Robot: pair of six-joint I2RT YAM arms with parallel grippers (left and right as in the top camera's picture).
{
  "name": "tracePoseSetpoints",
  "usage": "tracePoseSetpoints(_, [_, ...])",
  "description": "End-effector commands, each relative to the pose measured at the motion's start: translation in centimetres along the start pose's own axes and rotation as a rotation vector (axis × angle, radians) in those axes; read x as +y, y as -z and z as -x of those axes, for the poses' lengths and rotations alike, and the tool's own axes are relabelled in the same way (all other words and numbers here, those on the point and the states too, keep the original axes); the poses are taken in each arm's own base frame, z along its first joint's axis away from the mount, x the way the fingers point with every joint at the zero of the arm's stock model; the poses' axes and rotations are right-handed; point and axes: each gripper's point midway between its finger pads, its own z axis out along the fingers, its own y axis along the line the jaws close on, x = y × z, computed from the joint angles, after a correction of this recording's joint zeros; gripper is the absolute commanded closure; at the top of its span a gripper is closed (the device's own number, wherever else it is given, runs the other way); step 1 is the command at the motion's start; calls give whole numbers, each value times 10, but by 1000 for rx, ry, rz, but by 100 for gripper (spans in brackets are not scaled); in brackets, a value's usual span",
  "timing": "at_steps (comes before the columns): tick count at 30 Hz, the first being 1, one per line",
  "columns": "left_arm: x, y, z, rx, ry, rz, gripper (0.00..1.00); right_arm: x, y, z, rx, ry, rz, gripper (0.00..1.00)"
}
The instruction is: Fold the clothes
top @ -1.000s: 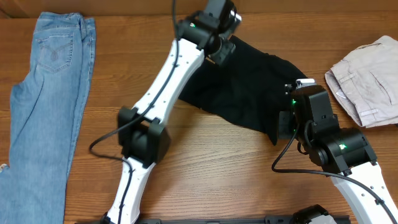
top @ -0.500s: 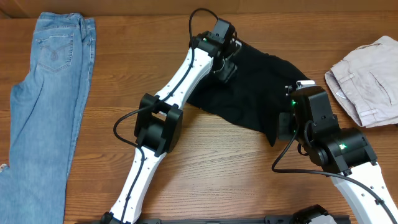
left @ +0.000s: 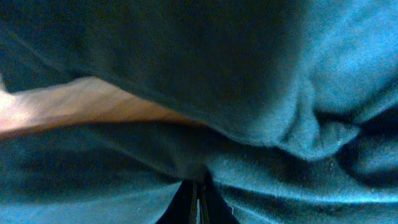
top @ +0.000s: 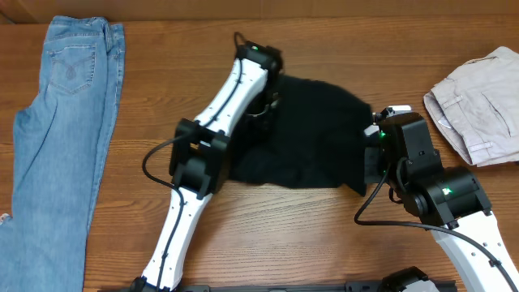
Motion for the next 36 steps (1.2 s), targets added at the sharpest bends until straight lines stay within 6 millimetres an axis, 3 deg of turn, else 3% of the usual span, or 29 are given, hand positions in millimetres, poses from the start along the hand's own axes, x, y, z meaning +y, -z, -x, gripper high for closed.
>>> tracePoseSetpoints(1, [30, -5, -3, 34, 152, -43, 96, -8, 5, 8, -33, -9, -46, 96])
tracePoseSetpoints(6, [44, 15, 6, -54, 197, -117, 96, -21, 5, 5, -25, -14, -116, 95])
tracePoseSetpoints(11, [57, 43, 19, -184, 227, -119, 96, -69, 4, -6, 3, -221, -342, 95])
tracePoseSetpoints(14, [64, 50, 18, -204, 246, -123, 96, -84, 0, -12, 38, -301, -381, 95])
tracePoseSetpoints(19, [68, 48, 9, -170, 259, -126, 96, -90, -8, -18, 87, -338, -377, 95])
tracePoseSetpoints(24, [59, 48, -9, -96, 238, -163, 96, -90, -14, -21, 117, -330, -387, 95])
tracePoseSetpoints(30, [60, 81, -17, -174, 275, -188, 96, -90, -16, -22, 124, -328, -389, 95])
tracePoseSetpoints(33, [48, 109, -24, -240, 261, -247, 96, -90, -16, -22, 124, -327, -389, 95])
tracePoseSetpoints(36, [49, 144, -28, -364, 249, -235, 96, -90, -16, -21, 120, -329, -388, 95])
